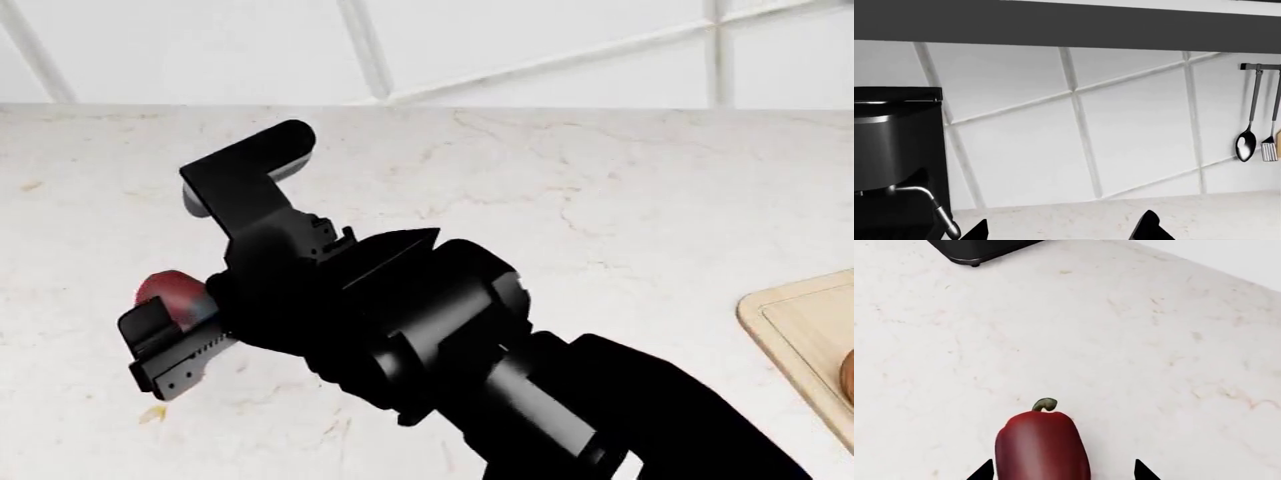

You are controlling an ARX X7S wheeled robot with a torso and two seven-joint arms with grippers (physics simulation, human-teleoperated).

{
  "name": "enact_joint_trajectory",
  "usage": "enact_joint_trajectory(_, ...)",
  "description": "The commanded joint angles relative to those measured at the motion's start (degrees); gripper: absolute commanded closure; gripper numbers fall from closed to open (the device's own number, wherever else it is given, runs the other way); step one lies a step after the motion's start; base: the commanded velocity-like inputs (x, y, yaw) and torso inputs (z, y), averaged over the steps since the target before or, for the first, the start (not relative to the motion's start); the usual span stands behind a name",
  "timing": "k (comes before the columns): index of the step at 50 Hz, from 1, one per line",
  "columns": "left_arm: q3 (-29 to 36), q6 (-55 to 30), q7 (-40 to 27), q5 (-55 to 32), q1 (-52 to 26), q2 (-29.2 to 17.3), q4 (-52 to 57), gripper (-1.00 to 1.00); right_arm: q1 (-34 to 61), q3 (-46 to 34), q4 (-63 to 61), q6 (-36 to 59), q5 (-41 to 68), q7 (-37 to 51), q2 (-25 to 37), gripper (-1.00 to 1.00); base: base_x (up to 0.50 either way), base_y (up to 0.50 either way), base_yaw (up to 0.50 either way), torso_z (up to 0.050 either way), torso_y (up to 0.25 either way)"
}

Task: Place the avocado, onion, tomato and bell pepper on the cutting board.

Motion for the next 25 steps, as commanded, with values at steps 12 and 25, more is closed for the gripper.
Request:
enact_joint_trajectory(12,-3.38,-0.77,2.53,0.61,-0.42,0.01,-1.28,-1.00,2.29,-9.75,2.93,-5.25,8.22,-3.62,-1.86,-1.00,0.00,0.00,0.00,0.000,0.000)
enact_joint_trajectory(25,-2.90,0.57,2.32,1.39,0.96,0.01,-0.53,-1.00,1.34,-10.00,2.19,-5.00,6.84,-4.92,-1.86,1.00,0.00,0.00,0.00,0.000,0.000)
